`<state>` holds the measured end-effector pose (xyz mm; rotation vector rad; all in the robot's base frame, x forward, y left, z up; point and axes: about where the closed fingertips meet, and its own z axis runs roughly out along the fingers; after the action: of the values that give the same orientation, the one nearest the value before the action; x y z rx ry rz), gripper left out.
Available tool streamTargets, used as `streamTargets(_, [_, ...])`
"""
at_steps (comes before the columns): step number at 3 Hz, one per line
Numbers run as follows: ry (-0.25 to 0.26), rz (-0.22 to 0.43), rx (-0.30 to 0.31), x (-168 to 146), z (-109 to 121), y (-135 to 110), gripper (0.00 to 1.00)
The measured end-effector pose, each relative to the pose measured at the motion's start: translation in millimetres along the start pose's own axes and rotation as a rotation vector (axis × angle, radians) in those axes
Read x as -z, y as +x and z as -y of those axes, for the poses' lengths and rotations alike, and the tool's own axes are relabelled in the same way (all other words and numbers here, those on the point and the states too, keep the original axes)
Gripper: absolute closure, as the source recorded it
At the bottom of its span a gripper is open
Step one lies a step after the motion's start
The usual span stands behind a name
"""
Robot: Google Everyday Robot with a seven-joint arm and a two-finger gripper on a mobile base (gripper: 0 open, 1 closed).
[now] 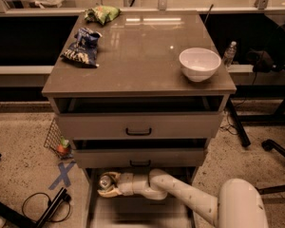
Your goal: Place green can into bottom drawer
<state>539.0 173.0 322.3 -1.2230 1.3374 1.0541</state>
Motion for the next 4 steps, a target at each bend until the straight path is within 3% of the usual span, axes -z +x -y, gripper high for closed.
streamTargets(1, [-0.017, -0.041, -0.034, -10, -2, 46, 1.00])
streamTargets(4, [0.043, -0.011, -0.152, -15, -15, 119, 1.00])
